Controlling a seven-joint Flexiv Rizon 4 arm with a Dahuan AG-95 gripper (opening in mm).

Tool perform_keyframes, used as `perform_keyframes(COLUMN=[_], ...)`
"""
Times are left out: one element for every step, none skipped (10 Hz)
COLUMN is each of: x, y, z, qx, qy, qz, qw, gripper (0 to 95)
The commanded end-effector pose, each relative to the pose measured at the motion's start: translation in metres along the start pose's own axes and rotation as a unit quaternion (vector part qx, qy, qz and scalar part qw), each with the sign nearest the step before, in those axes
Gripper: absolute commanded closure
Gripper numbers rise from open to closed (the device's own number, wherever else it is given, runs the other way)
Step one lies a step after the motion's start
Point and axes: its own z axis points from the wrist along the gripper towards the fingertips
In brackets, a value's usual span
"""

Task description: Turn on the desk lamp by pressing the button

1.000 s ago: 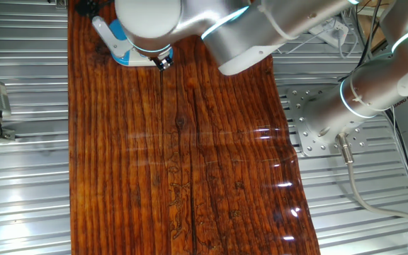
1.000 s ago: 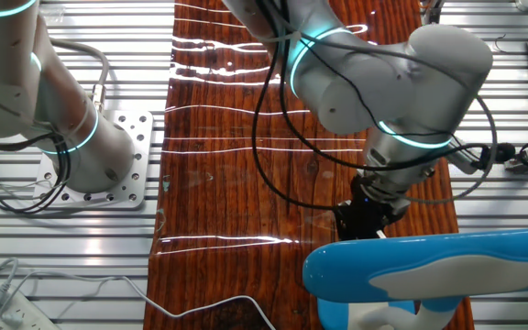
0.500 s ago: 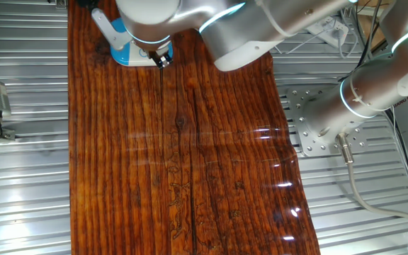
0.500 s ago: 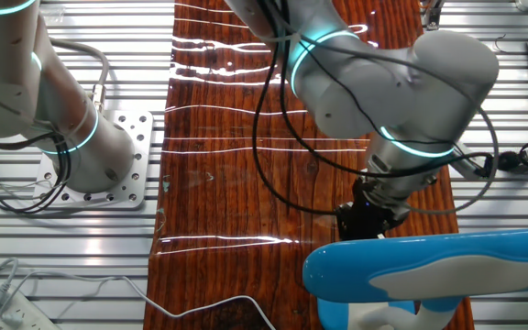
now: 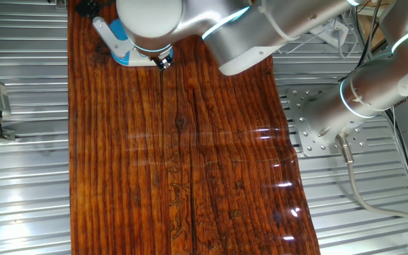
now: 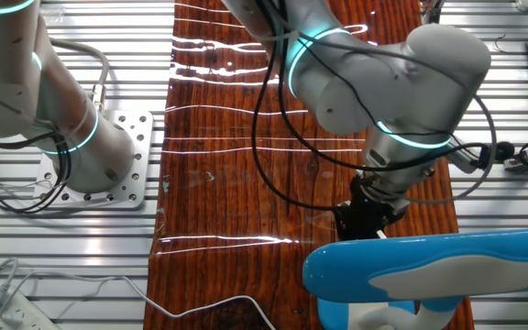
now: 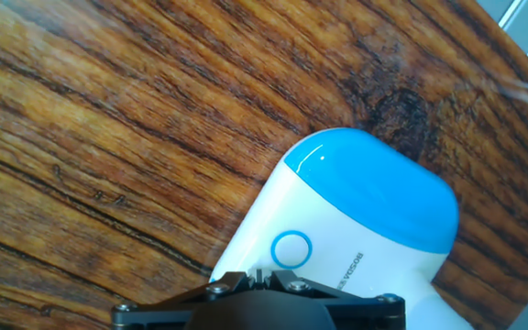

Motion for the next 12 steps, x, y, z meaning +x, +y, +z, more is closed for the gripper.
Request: perform_keyframes(x=[0.000,0.000,-0.001,-0.001,-0.001,-0.003,-0.004,-0.005,-0.004,-0.001,0.003,0.006], y=[0.000,0.000,0.000,0.000,0.000,-0.001,-0.002,-0.002,-0.001,0.000,0.002,0.004], z=[0.011,0.012,0.013,0.014,0.014,0.017,0.019,0.022,0.020,0.014,0.007,-0.001], qx=[-0.014,-0.013,-0.015,-0.028,-0.031,-0.032,-0.034,-0.043,-0.044,-0.056,-0.050,-0.050], qy=[-0.006,-0.008,-0.009,-0.005,-0.007,-0.019,-0.021,-0.020,-0.020,-0.016,-0.027,-0.027], qz=[0.010,0.007,0.008,0.022,0.025,0.021,0.022,0.031,0.028,0.035,0.027,0.028], qw=[0.9998,0.9999,0.9998,0.9993,0.9992,0.9991,0.9990,0.9984,0.9984,0.9977,0.9980,0.9980], gripper=[95.0,95.0,95.0,95.0,95.0,95.0,95.0,95.0,95.0,95.0,95.0,95.0])
